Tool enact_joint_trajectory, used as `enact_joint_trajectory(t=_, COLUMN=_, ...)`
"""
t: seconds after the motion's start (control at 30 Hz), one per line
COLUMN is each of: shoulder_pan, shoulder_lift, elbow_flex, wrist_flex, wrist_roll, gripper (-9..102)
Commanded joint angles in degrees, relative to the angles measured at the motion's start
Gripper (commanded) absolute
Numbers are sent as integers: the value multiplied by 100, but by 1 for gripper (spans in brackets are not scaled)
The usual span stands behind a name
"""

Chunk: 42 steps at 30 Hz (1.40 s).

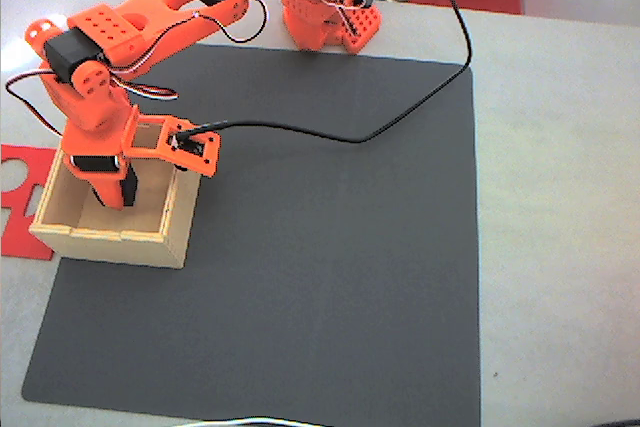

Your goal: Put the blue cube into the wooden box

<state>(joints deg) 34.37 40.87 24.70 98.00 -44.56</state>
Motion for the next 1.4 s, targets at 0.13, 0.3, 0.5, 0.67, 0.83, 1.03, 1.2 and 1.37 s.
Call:
enact_joint_trajectory(t=0.13, shoulder_pan=-62, shoulder_lift=9, elbow_flex=-237, wrist_flex=-9, wrist_roll=-62, gripper=17)
enact_joint_trajectory(t=0.3, shoulder_pan=-62, shoulder_lift=26, elbow_flex=-237, wrist_flex=44, wrist_roll=-88, gripper=17)
enact_joint_trajectory(t=0.5, shoulder_pan=-70, shoulder_lift=167, elbow_flex=-1257, wrist_flex=501, wrist_roll=281, gripper=0)
enact_joint_trajectory(t=0.67, shoulder_pan=-202, shoulder_lift=1204, elbow_flex=-1327, wrist_flex=501, wrist_roll=598, gripper=0)
enact_joint_trajectory(t=0.83, shoulder_pan=-334, shoulder_lift=2452, elbow_flex=-1274, wrist_flex=527, wrist_roll=940, gripper=0)
enact_joint_trajectory(t=1.03, shoulder_pan=-809, shoulder_lift=4201, elbow_flex=-1063, wrist_flex=545, wrist_roll=1169, gripper=0)
enact_joint_trajectory(t=1.2, shoulder_pan=-1670, shoulder_lift=6038, elbow_flex=-431, wrist_flex=536, wrist_roll=1362, gripper=0)
enact_joint_trajectory(t=1.37, shoulder_pan=-3454, shoulder_lift=8692, elbow_flex=1327, wrist_flex=475, wrist_roll=1362, gripper=0)
